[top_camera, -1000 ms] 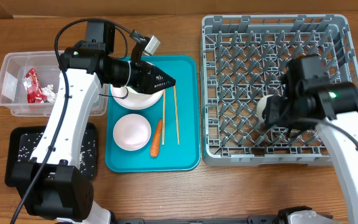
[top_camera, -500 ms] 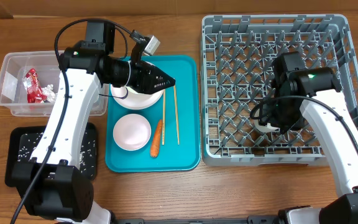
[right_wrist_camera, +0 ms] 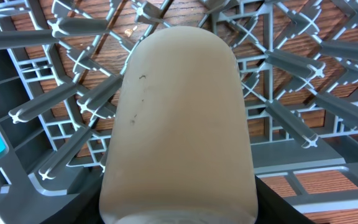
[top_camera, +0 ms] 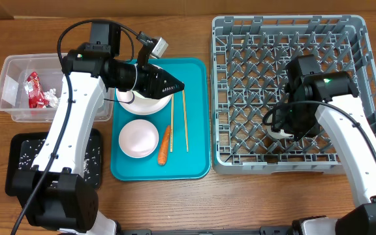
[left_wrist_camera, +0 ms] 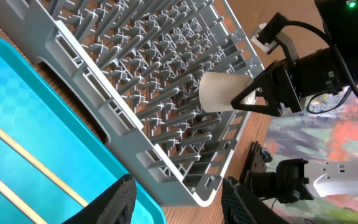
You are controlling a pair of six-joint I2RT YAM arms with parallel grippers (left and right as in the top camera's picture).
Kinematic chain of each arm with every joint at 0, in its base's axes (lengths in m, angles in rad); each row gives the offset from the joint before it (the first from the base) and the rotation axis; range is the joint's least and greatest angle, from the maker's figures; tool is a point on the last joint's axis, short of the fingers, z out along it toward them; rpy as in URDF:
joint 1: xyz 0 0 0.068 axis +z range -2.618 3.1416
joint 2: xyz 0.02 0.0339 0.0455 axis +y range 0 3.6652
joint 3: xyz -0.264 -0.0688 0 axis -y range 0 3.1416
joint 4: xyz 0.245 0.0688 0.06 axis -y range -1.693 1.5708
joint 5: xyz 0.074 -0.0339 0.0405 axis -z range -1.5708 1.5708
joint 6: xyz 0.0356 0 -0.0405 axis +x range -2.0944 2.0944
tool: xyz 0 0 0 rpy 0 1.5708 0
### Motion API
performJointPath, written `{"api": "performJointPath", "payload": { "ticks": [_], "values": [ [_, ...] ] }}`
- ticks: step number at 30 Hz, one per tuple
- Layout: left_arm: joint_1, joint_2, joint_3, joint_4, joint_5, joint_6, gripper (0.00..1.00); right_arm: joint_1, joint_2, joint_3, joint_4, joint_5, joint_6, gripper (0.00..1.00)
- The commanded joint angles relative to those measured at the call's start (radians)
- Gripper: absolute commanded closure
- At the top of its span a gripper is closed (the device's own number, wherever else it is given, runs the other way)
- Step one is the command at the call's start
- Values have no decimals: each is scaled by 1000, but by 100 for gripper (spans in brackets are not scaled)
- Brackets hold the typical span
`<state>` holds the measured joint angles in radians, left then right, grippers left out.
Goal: Sort waste into correct bins and load items into the dishwasher
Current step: 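Lower the white cup upside down into the dish rack with the right gripper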
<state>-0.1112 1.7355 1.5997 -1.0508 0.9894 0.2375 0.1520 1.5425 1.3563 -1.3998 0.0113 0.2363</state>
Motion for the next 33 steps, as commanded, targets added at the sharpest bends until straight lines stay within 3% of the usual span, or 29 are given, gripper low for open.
{"api": "performJointPath", "payload": {
  "ticks": [1,11,17,33],
  "values": [
    [-3,8,0,0,-7,-6,53,6,6,-22,18,-66,-1,70],
    [-3,8,0,1,-6,-6,53,6,6,-22,3,-66,-1,69],
    [-3,8,0,0,-16,-6,53,6,6,-22,18,-66,-1,55],
    [-3,8,0,0,-35,-18,52,6,6,-22,41,-64,-56,55]
  ]
}}
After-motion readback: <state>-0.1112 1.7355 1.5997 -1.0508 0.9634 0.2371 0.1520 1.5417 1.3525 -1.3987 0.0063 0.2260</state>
